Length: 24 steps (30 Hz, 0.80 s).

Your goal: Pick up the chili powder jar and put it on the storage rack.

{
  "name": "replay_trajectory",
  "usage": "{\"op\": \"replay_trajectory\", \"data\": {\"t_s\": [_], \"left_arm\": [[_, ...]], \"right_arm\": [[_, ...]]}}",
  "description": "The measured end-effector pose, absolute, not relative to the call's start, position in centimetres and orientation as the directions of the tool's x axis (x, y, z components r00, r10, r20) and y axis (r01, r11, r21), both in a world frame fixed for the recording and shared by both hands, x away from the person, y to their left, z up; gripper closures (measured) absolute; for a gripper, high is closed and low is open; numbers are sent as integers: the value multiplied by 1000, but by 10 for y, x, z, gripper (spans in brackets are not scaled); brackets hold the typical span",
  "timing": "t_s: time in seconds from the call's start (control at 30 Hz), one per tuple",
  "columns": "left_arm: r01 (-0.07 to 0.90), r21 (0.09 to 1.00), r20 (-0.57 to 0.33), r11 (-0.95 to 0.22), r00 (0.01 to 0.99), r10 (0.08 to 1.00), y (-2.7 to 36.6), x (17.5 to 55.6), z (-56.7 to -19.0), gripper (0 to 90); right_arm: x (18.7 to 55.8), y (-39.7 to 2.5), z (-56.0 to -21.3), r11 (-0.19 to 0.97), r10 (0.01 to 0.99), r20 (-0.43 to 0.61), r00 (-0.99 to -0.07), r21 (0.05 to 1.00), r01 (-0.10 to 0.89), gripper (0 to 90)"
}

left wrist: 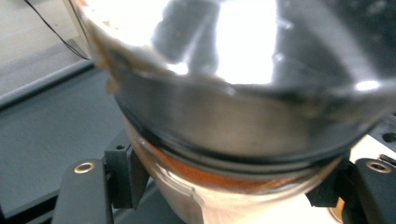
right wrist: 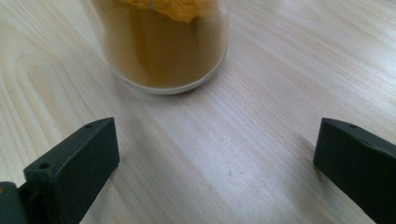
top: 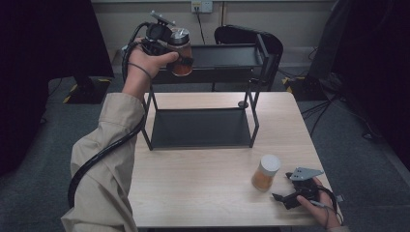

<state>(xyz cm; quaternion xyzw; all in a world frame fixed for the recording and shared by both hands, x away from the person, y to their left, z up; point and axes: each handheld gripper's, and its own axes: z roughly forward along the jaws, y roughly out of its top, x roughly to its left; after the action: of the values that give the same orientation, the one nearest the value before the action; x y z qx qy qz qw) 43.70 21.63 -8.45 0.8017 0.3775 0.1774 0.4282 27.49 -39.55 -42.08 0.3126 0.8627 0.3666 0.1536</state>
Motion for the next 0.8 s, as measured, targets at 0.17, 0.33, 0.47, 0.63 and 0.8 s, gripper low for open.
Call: {"op": "replay_trajectory", "data": {"t_s": [0.17,0.33,0.47,0.63,0.8], "left_arm": [[465,817,-38,-340,632,774,215,447,-83,301],[482,813,-42,-327,608,793,216,460,-83,300],[491,809,-32,-323,586,809,213,471,-87,300],[491,812,-31,-315,576,817,210,478,-89,300],[496,809,-24,-316,566,824,203,486,-93,301]], "right_arm": [[275,-395,-421,535,652,-35,-757,729,427,0],[275,-395,-421,535,652,-35,-757,729,427,0],[275,-395,-421,536,652,-35,-757,728,427,0],[275,-396,-421,535,652,-35,-757,729,427,0],[275,-395,-421,535,652,-35,-757,729,427,0]]}}
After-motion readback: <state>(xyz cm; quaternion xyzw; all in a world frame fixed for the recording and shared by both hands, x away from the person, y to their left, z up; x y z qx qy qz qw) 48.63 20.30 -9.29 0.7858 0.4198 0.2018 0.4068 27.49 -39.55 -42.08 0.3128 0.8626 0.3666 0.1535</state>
